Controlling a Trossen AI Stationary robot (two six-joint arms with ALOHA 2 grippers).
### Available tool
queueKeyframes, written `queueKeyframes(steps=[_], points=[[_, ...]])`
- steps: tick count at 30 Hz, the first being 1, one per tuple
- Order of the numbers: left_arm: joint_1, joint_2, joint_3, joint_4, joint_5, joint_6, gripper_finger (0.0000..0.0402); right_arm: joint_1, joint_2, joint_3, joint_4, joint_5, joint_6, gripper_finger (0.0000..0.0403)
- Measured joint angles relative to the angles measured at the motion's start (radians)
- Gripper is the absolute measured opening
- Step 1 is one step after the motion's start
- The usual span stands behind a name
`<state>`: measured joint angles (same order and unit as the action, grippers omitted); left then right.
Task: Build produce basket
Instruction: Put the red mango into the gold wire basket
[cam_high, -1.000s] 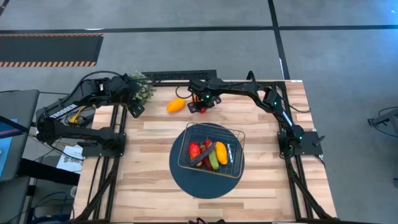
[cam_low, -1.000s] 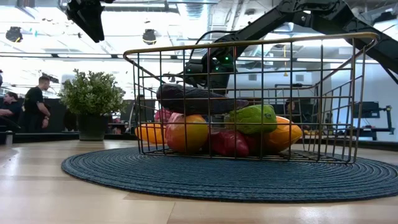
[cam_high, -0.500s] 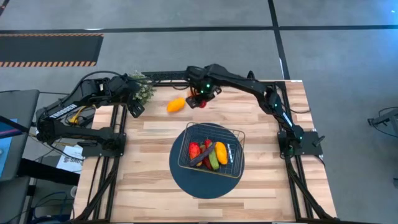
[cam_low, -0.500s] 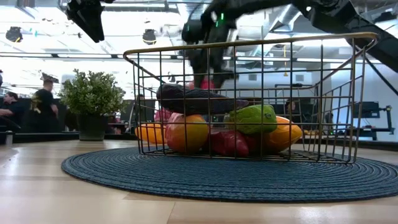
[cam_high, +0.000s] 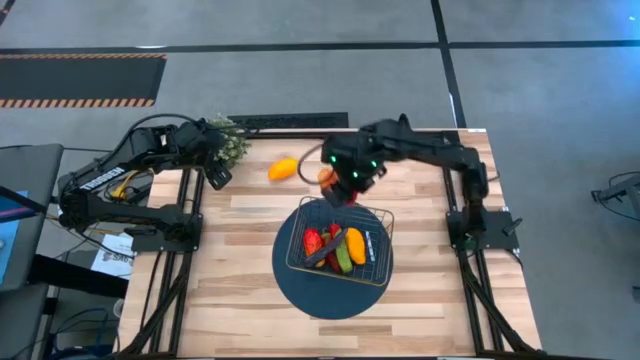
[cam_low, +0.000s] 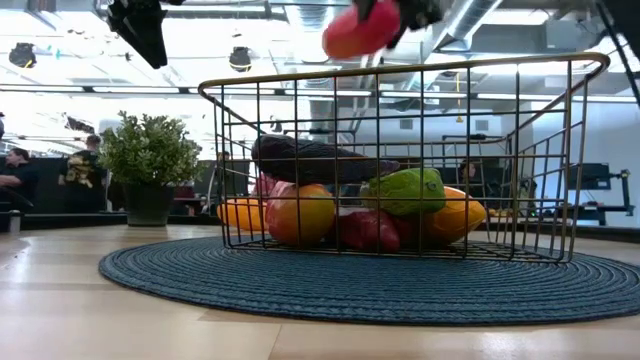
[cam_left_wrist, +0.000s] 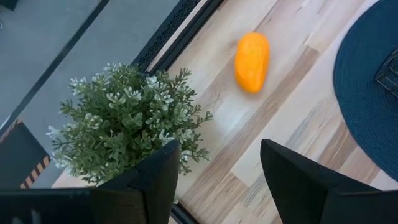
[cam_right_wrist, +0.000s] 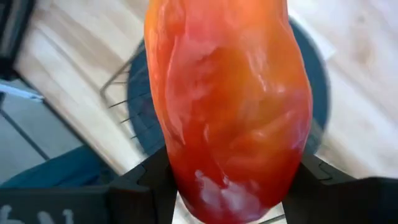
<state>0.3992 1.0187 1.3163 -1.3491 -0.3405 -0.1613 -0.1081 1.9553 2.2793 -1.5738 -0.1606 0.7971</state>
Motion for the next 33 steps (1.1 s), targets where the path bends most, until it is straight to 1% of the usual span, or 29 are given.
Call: queueKeyframes(steps=[3, 4, 10, 14, 17, 21, 25, 30, 33], points=[[0.000, 0.000, 0.000, 0.000, 0.004, 0.001, 0.0212, 0.079, -0.016, -0.005, 0.003, 0.013, 0.100, 0.0211], [0.000, 0.000, 0.000, 0.000, 0.005, 0.006, 0.0212, 0.105, -0.016, -0.010, 0.003, 0.037, 0.131, 0.0211], [0.000, 0.000, 0.000, 0.000, 0.020, 0.026, 0.0212, 0.221, 0.007, -0.067, 0.003, 0.074, 0.252, 0.0211], [0.000, 0.000, 0.000, -0.002, 0.022, 0.027, 0.0212, 0.256, 0.014, -0.198, 0.003, 0.080, 0.347, 0.0211], [0.000, 0.000, 0.000, -0.004, 0.022, 0.027, 0.0212, 0.280, 0.012, -0.320, 0.000, 0.049, 0.411, 0.0211], [0.000, 0.000, 0.000, -0.005, 0.023, 0.022, 0.0212, 0.308, 0.008, -0.449, 0.001, -0.030, 0.433, 0.0211], [0.000, 0.000, 0.000, -0.005, 0.023, -0.002, 0.0212, 0.326, 0.008, -0.557, 0.024, -0.072, 0.455, 0.0211], [0.000, 0.000, 0.000, -0.005, 0.023, -0.017, 0.0212, 0.331, 0.007, -0.612, 0.077, -0.080, 0.463, 0.0211], [0.000, 0.000, 0.000, -0.005, 0.024, -0.037, 0.0212, 0.322, 0.010, -0.617, 0.151, -0.052, 0.448, 0.0211]])
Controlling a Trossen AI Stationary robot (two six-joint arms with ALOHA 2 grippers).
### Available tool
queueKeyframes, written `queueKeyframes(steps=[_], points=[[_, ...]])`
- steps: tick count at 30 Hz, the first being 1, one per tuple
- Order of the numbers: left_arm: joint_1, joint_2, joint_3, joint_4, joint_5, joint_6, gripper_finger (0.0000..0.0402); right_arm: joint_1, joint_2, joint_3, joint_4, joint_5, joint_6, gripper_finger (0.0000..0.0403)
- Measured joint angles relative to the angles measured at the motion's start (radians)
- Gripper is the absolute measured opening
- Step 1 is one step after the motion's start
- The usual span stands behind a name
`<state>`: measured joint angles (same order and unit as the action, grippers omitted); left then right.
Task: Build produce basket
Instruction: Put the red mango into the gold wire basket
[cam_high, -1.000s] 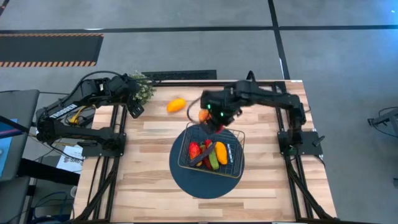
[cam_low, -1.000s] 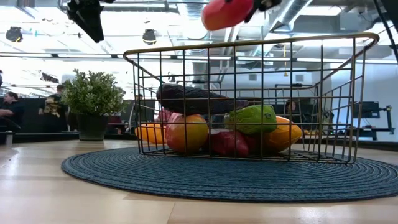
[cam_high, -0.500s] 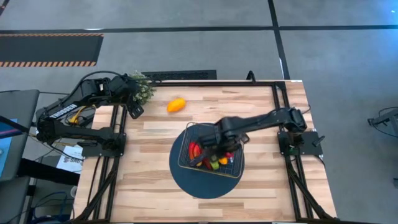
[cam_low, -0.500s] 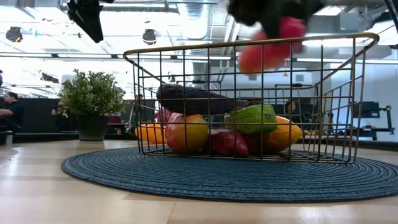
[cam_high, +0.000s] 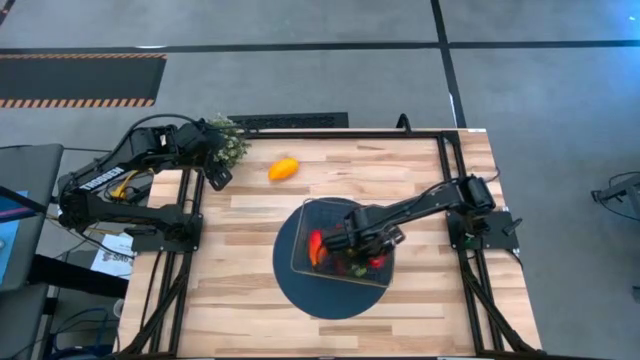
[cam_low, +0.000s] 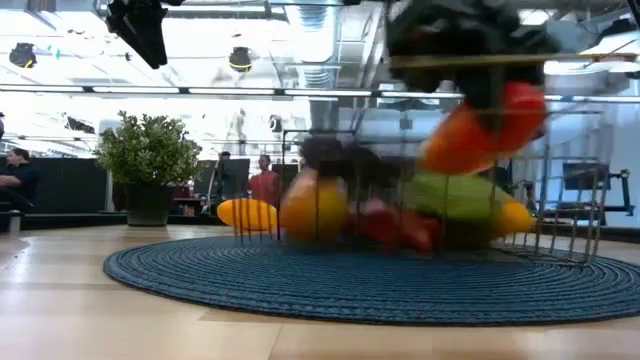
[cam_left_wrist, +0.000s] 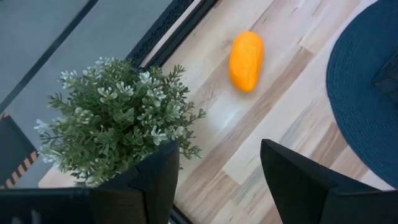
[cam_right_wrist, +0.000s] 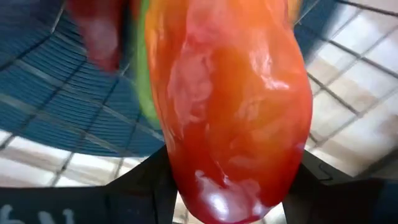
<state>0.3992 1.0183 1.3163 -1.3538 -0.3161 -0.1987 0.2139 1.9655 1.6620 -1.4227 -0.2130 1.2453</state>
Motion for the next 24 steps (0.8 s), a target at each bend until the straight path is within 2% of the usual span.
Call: queueKeyframes(steps=[13, 24], points=[[0.000, 0.000, 0.000, 0.005, 0.000, -0.034, 0.0212, -0.047, 0.004, 0.001, 0.188, 0.038, -0.105, 0.0211], [0.000, 0.000, 0.000, 0.005, 0.000, -0.057, 0.0212, -0.051, 0.005, 0.001, 0.210, 0.039, -0.170, 0.0230]])
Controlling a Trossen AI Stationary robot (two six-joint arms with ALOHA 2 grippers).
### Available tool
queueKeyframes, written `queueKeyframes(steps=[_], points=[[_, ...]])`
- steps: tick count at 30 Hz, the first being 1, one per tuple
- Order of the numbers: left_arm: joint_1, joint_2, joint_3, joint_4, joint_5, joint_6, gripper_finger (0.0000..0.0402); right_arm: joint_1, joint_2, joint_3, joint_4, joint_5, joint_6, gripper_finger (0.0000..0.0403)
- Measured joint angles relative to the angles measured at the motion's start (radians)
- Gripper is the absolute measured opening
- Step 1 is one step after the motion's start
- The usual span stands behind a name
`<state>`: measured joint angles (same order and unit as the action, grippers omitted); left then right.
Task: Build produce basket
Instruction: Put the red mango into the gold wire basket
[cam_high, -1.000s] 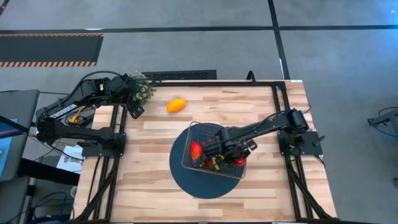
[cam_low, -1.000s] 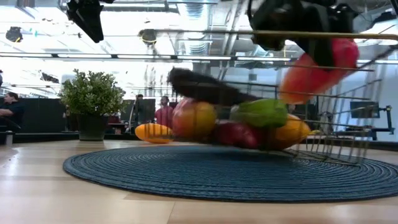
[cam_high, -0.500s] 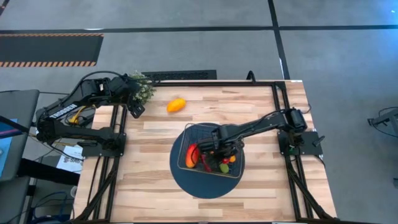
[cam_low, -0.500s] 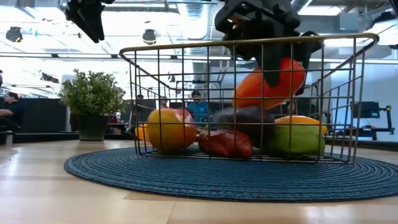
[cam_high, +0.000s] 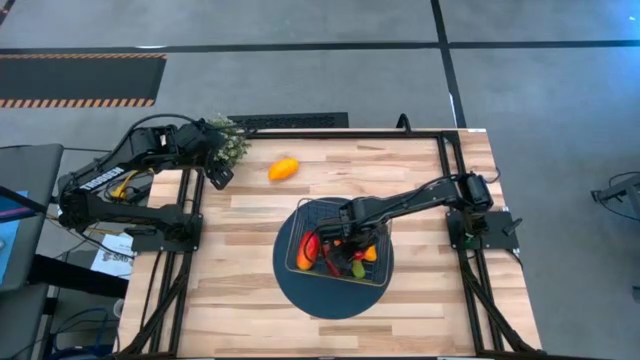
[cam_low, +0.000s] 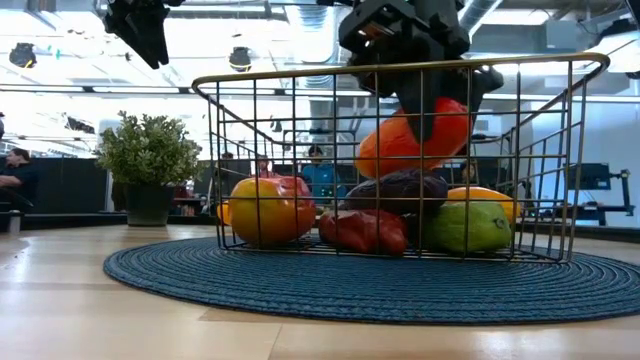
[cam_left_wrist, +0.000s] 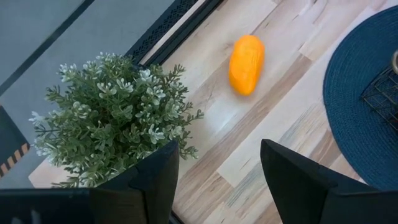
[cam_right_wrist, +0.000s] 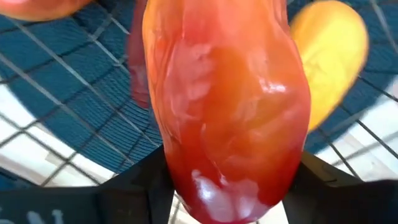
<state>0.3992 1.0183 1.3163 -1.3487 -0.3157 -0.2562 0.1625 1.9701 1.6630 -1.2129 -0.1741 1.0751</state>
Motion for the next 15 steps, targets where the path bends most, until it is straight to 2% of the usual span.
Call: queueKeyframes(steps=[6, 15], points=[[0.000, 0.000, 0.000, 0.000, 0.000, 0.000, 0.0212, 0.010, 0.000, 0.000, 0.047, 0.000, -0.014, 0.0251], [0.000, 0.000, 0.000, 0.000, 0.000, 0.000, 0.0212, 0.019, 0.000, 0.000, 0.047, 0.081, -0.013, 0.0254]])
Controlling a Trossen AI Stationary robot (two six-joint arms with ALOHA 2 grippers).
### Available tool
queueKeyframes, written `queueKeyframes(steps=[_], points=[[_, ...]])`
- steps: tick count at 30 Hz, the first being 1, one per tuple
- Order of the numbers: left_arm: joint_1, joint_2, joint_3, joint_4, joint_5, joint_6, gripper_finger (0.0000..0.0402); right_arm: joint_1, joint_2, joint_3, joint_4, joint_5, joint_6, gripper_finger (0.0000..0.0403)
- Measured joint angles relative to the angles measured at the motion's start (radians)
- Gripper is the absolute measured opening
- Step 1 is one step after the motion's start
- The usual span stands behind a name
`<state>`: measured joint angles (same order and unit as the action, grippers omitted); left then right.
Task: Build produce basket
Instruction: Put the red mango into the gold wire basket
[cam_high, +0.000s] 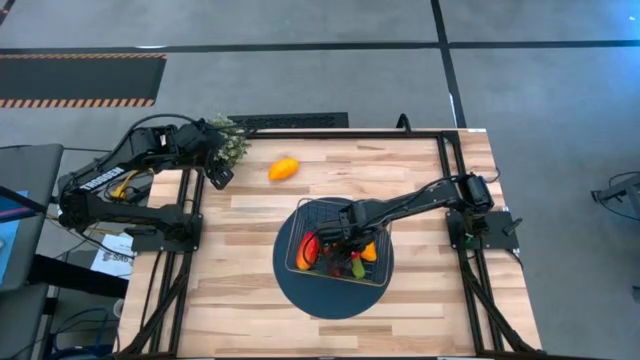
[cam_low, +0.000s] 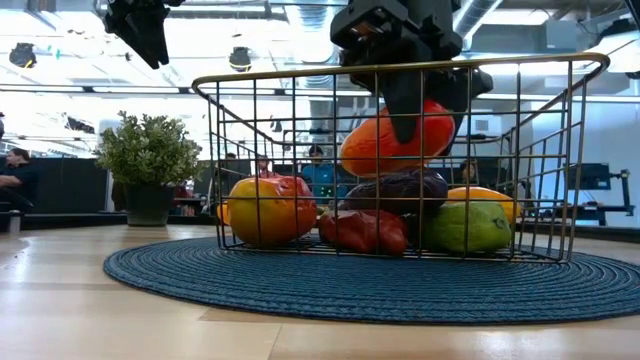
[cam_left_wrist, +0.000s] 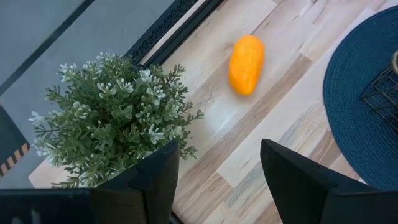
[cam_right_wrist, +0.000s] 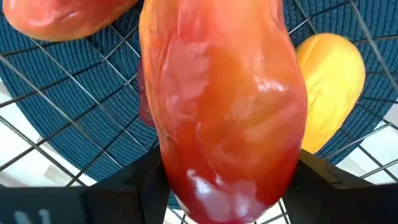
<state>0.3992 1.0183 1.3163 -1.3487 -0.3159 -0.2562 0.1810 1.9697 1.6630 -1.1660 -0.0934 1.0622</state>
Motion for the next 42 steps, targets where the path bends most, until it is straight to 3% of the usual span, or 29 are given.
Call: queueKeyframes(steps=[8, 14, 32, 42], points=[[0.000, 0.000, 0.000, 0.000, 0.000, 0.007, 0.0212, 0.001, 0.043, 0.002, 0.012, 0.041, -0.017, 0.0255], [0.000, 0.000, 0.000, -0.007, 0.017, 0.008, 0.0212, 0.002, 0.118, 0.008, 0.023, -0.065, -0.077, 0.0256], [0.000, 0.000, 0.000, -0.007, 0.017, 0.016, 0.0212, 0.002, 0.117, 0.011, 0.024, -0.067, -0.095, 0.0256], [0.000, 0.000, 0.000, -0.006, 0.018, 0.016, 0.0212, 0.000, 0.124, 0.173, -0.063, -0.044, -0.226, 0.0256]])
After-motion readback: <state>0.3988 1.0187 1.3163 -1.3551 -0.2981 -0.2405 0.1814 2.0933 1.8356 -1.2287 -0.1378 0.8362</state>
